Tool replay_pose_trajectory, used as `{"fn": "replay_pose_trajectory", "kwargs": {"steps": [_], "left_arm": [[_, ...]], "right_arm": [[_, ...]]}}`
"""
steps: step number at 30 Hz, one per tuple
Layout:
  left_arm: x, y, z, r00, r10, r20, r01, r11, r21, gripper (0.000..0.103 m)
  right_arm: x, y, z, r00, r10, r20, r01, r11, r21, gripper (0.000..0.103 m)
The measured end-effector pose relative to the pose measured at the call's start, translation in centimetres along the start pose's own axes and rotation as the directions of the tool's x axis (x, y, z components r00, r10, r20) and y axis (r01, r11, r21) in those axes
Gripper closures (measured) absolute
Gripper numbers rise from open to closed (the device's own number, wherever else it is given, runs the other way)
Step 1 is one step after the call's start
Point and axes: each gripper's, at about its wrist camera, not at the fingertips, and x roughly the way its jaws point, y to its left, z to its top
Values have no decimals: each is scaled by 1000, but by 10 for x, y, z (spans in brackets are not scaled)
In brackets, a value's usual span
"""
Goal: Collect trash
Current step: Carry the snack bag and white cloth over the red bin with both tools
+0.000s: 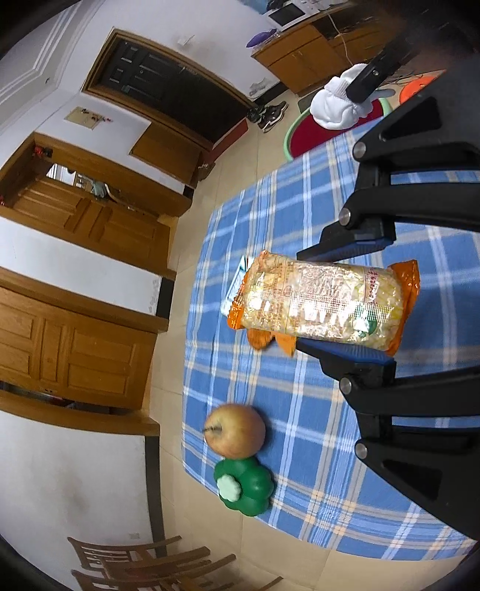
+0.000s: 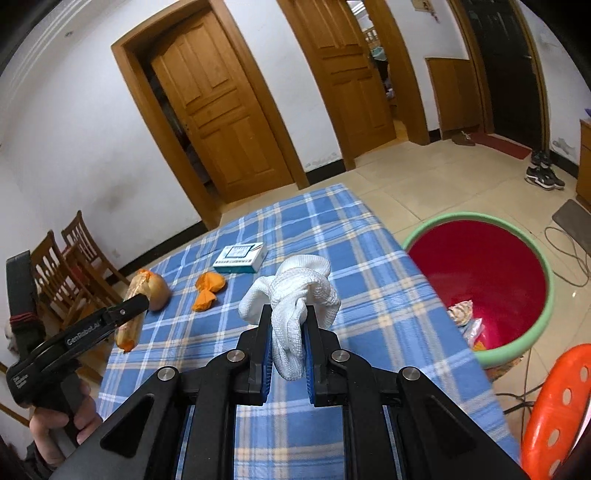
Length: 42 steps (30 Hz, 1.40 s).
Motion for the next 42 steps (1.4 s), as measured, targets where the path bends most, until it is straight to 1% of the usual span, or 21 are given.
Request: {"fn": "replay_pose_trajectory", "kwargs": {"steps": [7,11,18,27,35,42], "left_arm": [[-4,-35,1,999,-43,-14,44,998,42,63],[3,-63,0,996,-82,-39,85,993,82,63],[14,-107,1,986,-145,-76,154,980,127,63],[41,-163,-1,973,-193,-130,215,959,187,63],[85,-216,-14,952,-219,-214,269,931,246,63],[117,-251,-30,930,-229,-286,309,910,277,63]], "right_arm": [[-25,-27,4,999,-24,31,23,999,42,89],[-34,-47,9,997,-58,46,55,996,70,89],[-40,-92,11,994,-94,49,84,981,173,89],[-38,-136,13,989,-142,45,128,964,233,89],[-29,-176,11,987,-158,9,149,944,296,89],[-26,-202,7,984,-176,-18,171,926,336,89]]}}
